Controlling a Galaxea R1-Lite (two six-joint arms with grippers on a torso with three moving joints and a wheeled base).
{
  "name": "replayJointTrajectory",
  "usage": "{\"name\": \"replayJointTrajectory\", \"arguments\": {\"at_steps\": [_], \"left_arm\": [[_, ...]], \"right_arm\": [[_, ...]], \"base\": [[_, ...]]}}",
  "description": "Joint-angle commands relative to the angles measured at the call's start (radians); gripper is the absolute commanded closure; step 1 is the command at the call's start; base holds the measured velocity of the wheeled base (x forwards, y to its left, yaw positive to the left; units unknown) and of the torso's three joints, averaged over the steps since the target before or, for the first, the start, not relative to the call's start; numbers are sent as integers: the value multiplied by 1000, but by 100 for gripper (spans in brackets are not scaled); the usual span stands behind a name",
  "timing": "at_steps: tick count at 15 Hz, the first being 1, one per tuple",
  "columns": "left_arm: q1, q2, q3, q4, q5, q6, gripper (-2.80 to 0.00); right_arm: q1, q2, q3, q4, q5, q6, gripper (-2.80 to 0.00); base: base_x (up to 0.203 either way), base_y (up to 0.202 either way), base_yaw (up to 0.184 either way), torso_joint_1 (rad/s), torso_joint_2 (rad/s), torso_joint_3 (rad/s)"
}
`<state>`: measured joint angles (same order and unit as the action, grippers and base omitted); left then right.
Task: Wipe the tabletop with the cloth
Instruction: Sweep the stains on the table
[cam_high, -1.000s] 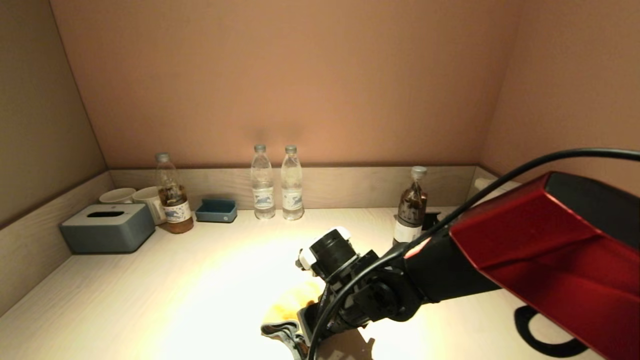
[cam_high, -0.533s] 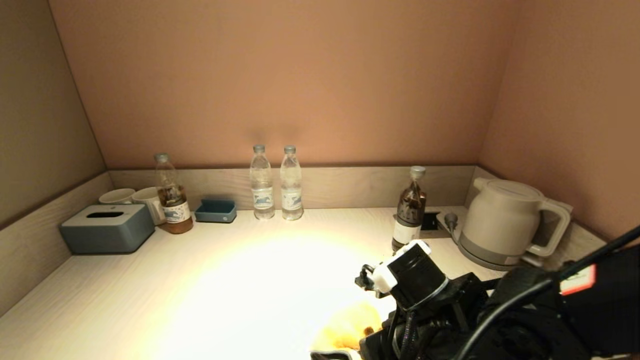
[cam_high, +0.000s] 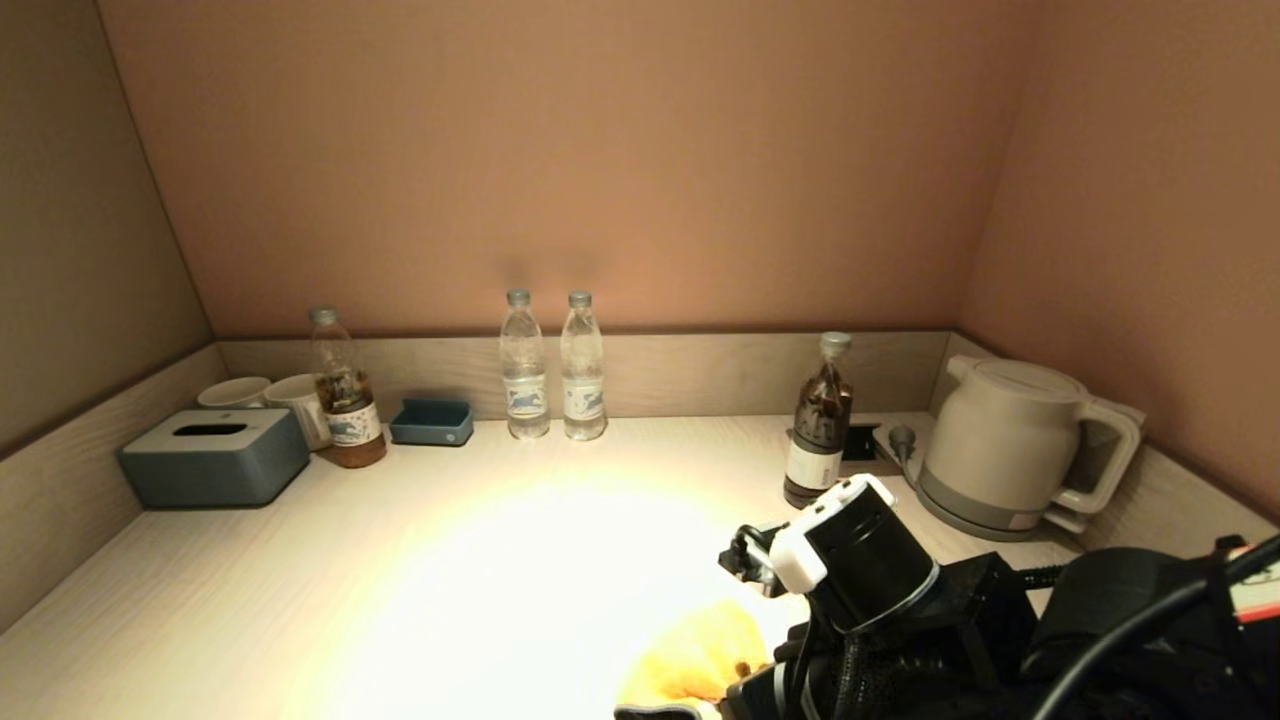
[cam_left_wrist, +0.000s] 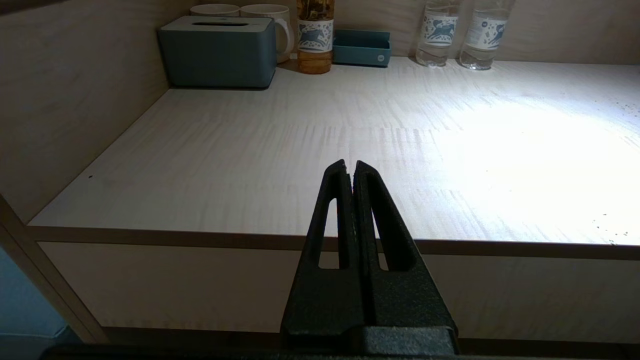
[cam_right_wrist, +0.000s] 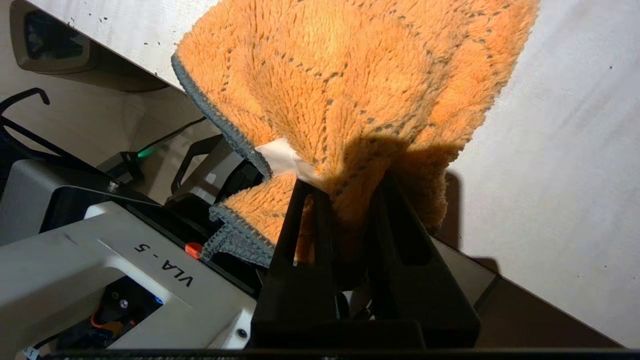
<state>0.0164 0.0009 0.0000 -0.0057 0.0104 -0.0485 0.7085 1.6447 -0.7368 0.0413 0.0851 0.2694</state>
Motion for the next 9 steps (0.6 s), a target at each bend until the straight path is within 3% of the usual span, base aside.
{"name": "replayJointTrajectory", "arguments": {"at_steps": [1, 5, 9], "left_arm": [[0, 1, 0, 0, 0, -1, 0], [0, 1, 0, 0, 0, -1, 0], [0, 1, 0, 0, 0, -1, 0]], "right_arm": [[4, -5, -23, 1, -4, 6, 0], [-32, -42, -35, 8, -68, 14, 0], [-68, -45, 9, 3, -70, 8, 0]], "base": [[0, 0, 0, 0, 0, 0], [0, 0, 0, 0, 0, 0], [0, 0, 0, 0, 0, 0]]}}
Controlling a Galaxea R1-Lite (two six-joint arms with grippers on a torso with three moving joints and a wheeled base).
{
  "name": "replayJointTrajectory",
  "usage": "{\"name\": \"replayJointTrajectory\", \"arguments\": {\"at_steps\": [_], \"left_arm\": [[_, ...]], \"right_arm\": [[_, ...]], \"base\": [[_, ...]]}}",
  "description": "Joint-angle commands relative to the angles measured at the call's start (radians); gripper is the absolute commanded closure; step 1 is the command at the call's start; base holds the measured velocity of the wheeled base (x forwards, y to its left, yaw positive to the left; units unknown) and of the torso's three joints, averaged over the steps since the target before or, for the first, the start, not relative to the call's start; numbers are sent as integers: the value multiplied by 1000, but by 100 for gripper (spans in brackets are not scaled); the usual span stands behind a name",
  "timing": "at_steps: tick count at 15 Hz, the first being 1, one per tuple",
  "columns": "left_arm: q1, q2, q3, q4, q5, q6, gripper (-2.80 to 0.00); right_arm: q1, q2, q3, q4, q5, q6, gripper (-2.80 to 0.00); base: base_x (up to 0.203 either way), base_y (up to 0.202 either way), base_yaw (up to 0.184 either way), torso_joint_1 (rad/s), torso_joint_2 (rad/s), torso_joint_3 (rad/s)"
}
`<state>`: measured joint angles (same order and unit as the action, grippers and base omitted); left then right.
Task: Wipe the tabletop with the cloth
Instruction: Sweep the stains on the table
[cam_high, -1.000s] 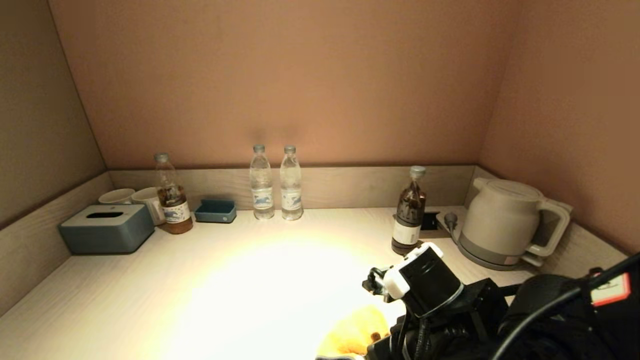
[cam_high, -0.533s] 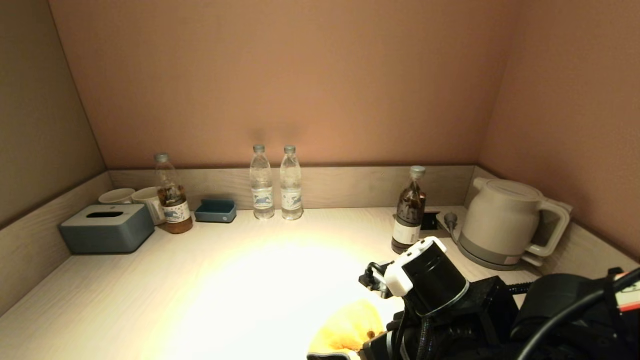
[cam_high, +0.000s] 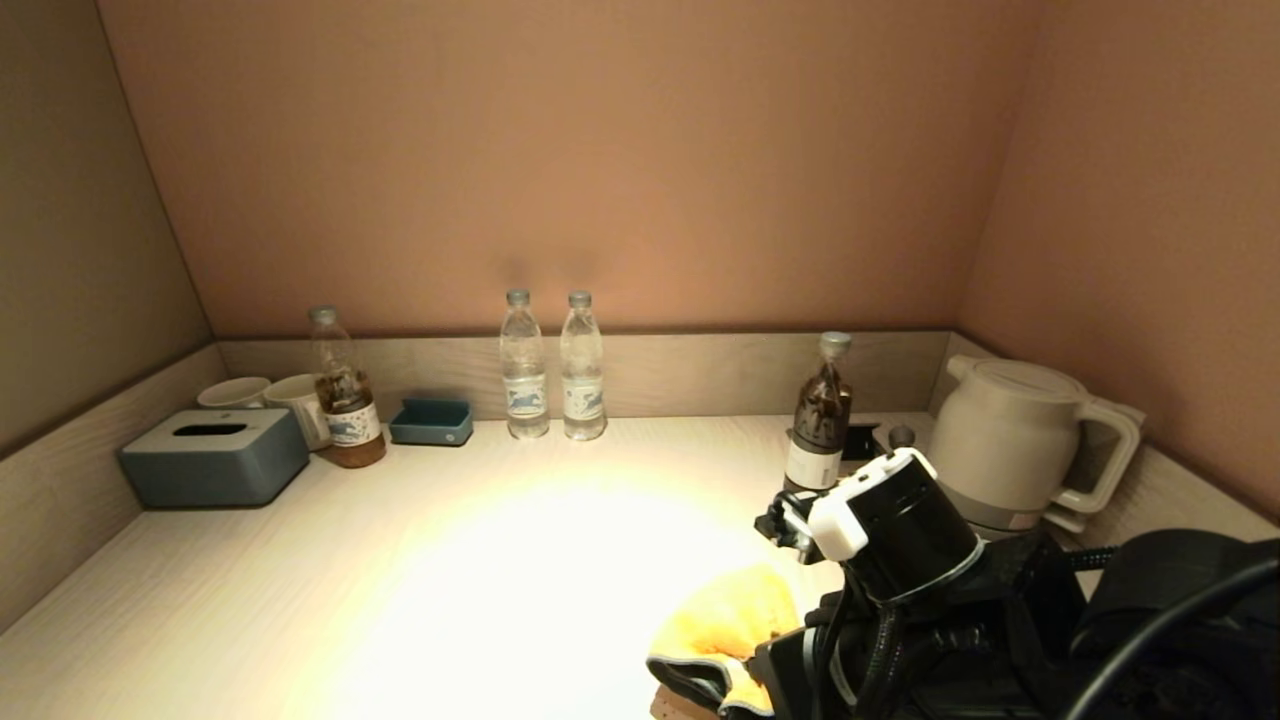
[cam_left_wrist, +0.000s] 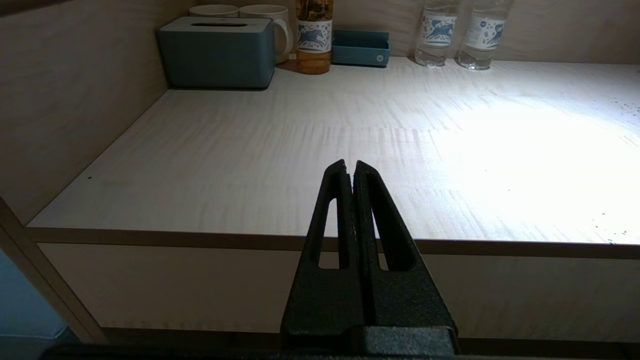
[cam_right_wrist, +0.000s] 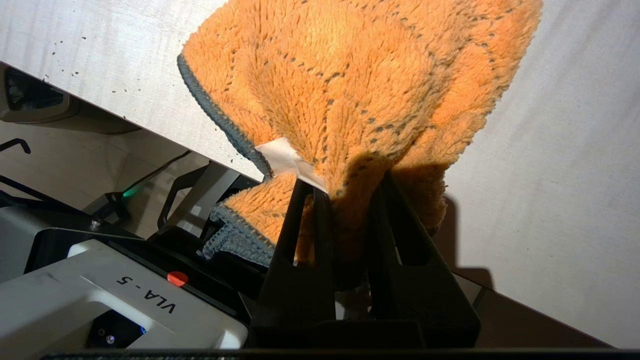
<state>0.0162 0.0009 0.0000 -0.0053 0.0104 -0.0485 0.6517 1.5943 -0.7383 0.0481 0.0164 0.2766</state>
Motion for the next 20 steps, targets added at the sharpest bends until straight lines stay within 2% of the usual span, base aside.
{"name": "replayJointTrajectory", "arguments": {"at_steps": [1, 6, 10, 20], "left_arm": [[1, 1, 0, -1, 0, -1, 0], [1, 1, 0, -1, 0, -1, 0], [1, 1, 0, -1, 0, -1, 0], [1, 1, 0, -1, 0, -1, 0]], "right_arm": [[-18, 15, 10, -5, -1, 1, 0], [-51, 89, -2, -19, 9, -4, 0], [-52, 160, -5, -85, 10, -5, 0], [-52, 228, -49, -102, 13, -4, 0]], "base": [[0, 0, 0, 0, 0, 0], [0, 0, 0, 0, 0, 0], [0, 0, 0, 0, 0, 0], [0, 0, 0, 0, 0, 0]]}}
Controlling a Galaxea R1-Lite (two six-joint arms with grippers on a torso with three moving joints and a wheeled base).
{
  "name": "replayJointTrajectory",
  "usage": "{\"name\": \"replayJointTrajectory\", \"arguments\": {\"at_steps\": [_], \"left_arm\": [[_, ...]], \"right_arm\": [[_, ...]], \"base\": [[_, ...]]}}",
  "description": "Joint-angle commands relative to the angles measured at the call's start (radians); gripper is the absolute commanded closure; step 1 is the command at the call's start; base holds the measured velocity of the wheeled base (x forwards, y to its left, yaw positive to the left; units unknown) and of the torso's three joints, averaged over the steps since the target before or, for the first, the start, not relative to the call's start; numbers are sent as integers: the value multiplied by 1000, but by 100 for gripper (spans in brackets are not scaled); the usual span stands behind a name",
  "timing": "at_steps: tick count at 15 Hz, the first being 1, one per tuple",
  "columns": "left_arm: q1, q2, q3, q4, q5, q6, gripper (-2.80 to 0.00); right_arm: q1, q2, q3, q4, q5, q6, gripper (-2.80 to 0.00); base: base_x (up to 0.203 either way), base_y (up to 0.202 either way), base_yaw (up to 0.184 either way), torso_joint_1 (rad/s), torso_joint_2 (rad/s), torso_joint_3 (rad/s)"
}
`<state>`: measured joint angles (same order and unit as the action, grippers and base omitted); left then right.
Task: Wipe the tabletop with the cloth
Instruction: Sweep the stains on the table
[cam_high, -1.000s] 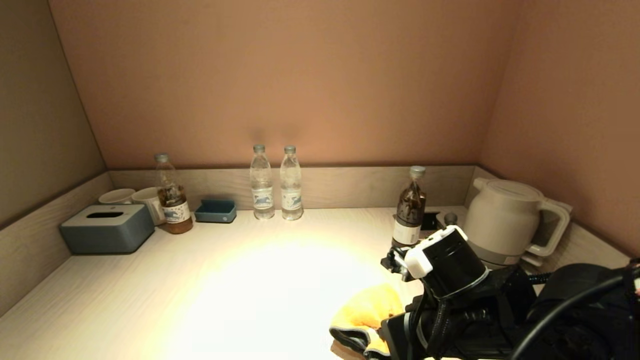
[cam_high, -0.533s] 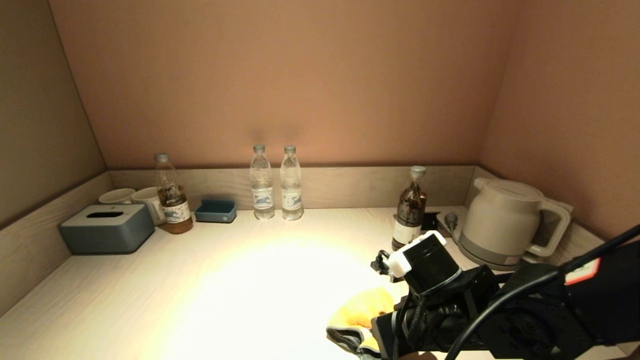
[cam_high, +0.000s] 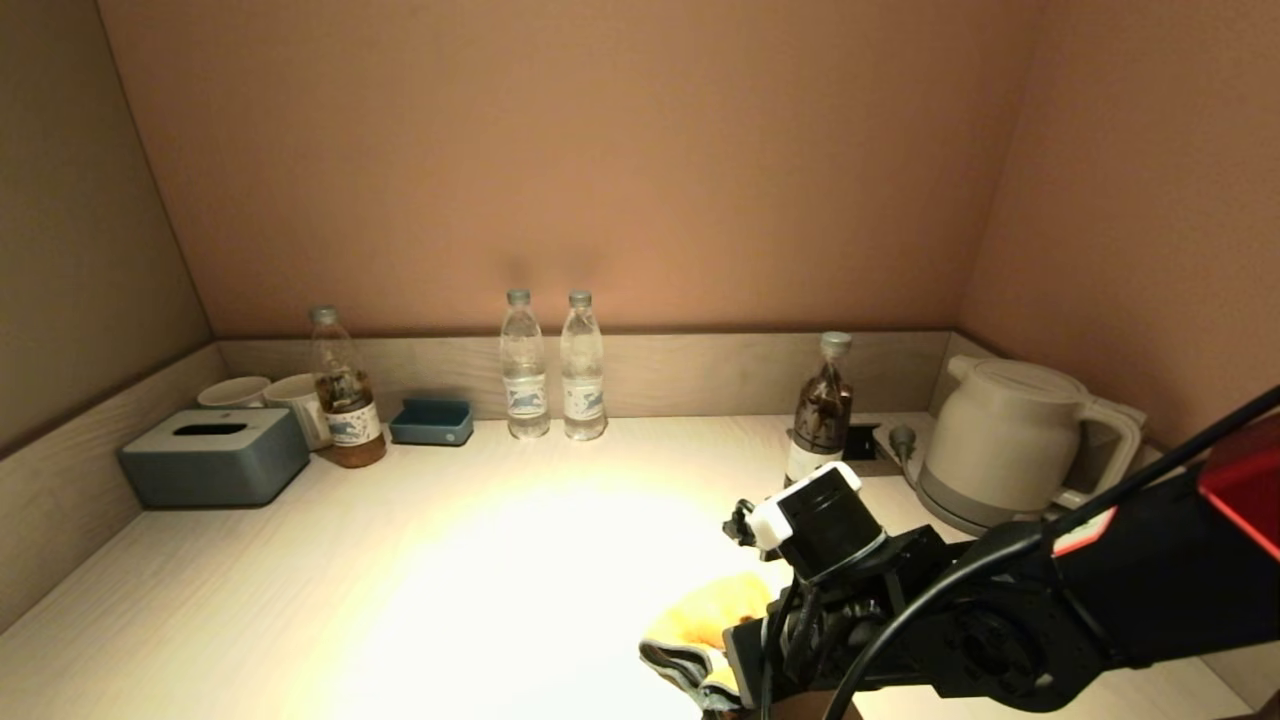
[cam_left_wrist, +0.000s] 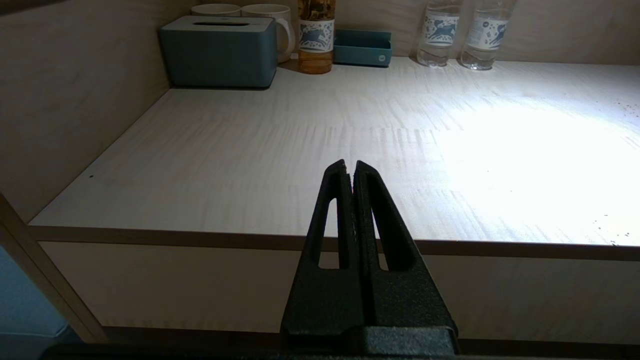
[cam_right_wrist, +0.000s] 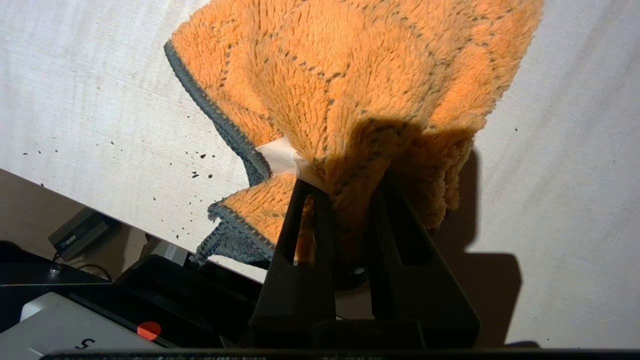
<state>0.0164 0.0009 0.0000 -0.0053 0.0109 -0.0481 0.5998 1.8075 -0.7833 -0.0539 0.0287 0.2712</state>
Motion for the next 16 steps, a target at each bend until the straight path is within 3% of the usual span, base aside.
{"name": "replayJointTrajectory", "arguments": {"at_steps": [1, 7, 16], "left_arm": [[0, 1, 0, -1, 0, -1, 0], [0, 1, 0, -1, 0, -1, 0], [0, 1, 0, -1, 0, -1, 0]], "right_arm": [[1, 26, -12, 0, 2, 2, 0], [16, 96, -66, -1, 10, 5, 0], [133, 158, -114, 1, 8, 30, 0]], "base": [[0, 0, 0, 0, 0, 0], [0, 0, 0, 0, 0, 0], [0, 0, 0, 0, 0, 0]]}}
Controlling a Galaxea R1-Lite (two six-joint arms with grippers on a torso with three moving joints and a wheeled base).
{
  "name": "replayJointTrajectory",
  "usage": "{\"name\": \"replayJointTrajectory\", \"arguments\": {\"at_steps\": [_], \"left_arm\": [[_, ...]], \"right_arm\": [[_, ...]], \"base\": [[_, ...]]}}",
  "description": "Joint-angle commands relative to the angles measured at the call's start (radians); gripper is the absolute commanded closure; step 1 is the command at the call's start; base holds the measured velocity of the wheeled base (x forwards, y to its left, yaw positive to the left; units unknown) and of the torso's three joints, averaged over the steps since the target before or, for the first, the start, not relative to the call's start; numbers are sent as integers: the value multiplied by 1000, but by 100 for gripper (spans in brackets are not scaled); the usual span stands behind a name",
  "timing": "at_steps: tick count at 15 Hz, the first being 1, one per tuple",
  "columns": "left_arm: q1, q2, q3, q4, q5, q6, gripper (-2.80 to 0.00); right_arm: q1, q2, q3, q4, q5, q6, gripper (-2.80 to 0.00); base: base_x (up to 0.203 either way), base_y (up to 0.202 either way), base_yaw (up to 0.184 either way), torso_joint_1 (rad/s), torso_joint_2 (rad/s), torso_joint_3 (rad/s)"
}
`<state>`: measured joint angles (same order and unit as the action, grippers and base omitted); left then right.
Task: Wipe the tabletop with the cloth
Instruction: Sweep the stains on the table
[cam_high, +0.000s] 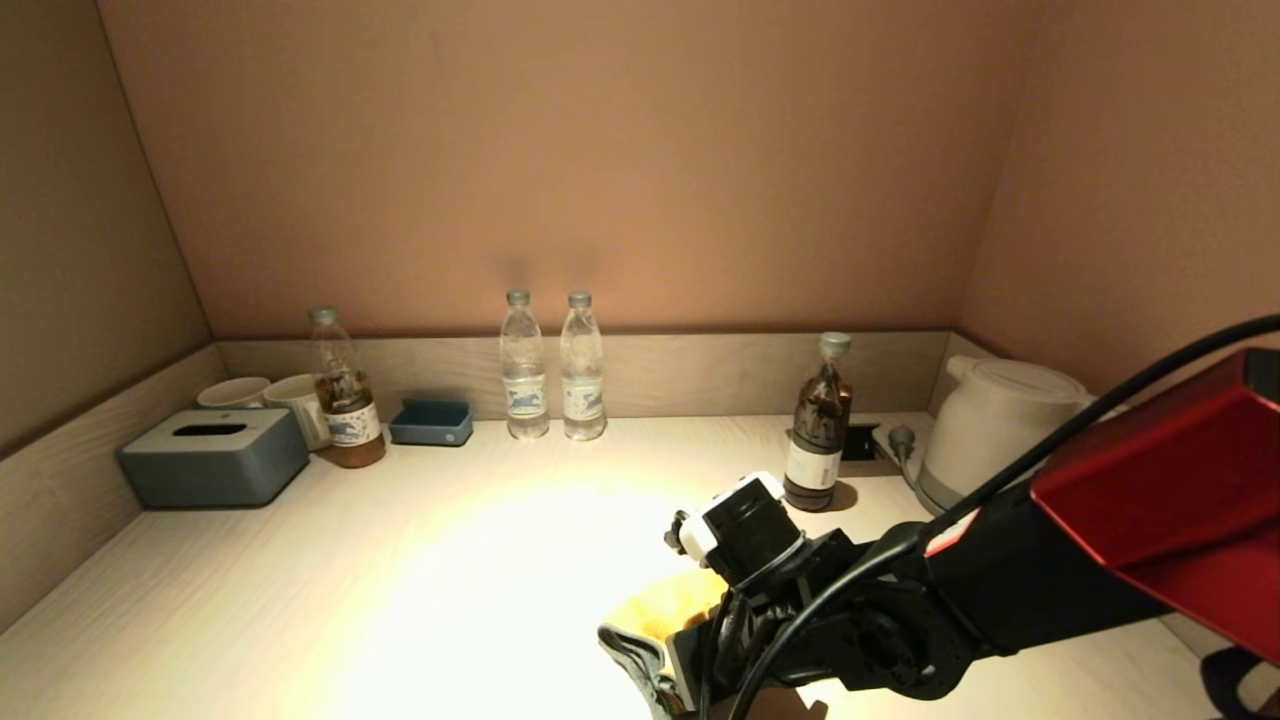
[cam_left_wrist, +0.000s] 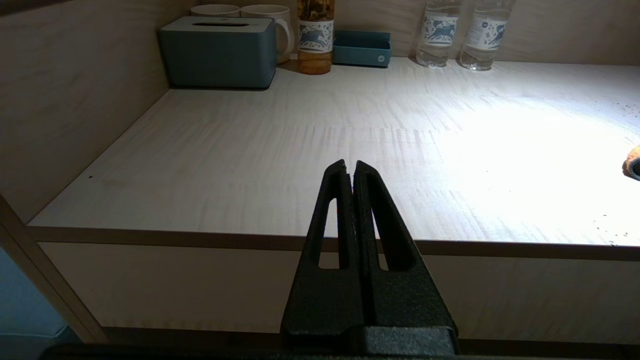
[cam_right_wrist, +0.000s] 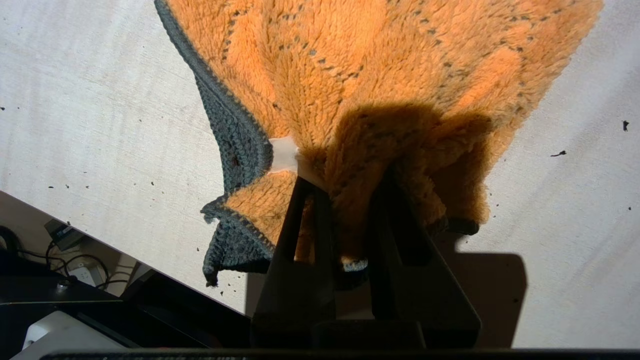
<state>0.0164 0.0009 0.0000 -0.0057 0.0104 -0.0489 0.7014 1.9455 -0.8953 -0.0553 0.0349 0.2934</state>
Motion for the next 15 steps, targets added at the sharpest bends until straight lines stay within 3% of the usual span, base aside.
{"name": "replayJointTrajectory", "arguments": {"at_steps": [1, 8, 15], "left_arm": [[0, 1, 0, 0, 0, 0, 0], [0, 1, 0, 0, 0, 0, 0], [0, 1, 0, 0, 0, 0, 0]], "right_arm": [[43, 26, -2, 3, 1, 12, 0], [167, 29, -41, 5, -1, 7, 0], [271, 118, -243, 78, -6, -11, 0]], "base": [[0, 0, 0, 0, 0, 0], [0, 0, 0, 0, 0, 0], [0, 0, 0, 0, 0, 0]]}}
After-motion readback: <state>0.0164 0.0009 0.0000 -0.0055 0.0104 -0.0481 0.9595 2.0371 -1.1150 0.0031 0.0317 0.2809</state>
